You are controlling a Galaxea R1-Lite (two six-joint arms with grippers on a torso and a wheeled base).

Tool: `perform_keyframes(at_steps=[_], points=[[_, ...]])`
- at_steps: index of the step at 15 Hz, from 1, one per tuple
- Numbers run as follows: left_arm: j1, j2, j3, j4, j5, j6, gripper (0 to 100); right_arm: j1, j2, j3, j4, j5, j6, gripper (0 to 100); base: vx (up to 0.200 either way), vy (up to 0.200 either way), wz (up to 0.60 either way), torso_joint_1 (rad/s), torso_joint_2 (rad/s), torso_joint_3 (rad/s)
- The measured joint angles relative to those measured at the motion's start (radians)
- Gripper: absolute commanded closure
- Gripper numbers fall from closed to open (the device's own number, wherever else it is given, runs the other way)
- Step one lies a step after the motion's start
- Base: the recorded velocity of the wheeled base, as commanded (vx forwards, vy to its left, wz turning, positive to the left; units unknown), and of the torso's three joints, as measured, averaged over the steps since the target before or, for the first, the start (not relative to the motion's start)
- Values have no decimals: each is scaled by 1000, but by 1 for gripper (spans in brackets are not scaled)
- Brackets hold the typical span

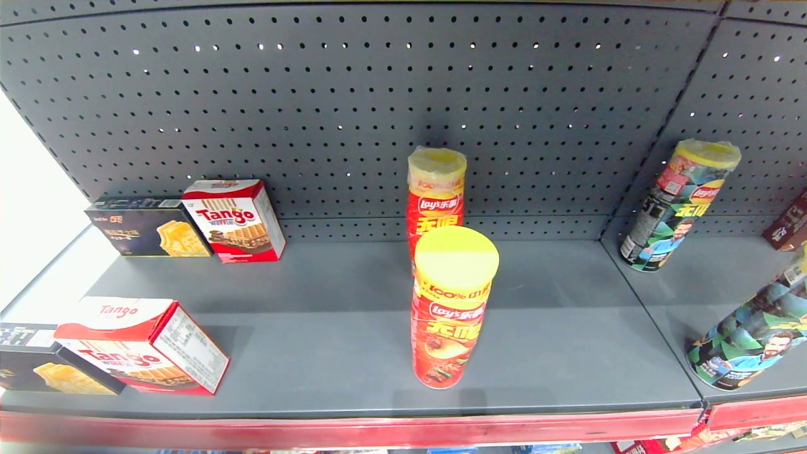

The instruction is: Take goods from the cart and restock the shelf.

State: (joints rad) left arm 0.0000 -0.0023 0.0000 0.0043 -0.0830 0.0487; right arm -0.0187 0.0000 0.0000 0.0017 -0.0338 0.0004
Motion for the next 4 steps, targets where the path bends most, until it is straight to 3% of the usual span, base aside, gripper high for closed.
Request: perform_keyframes(at_steps=[4], points=[[0,0,0,0,0,0,0,1,0,0,0,1,-1,0,0,0,0,0,0,0]])
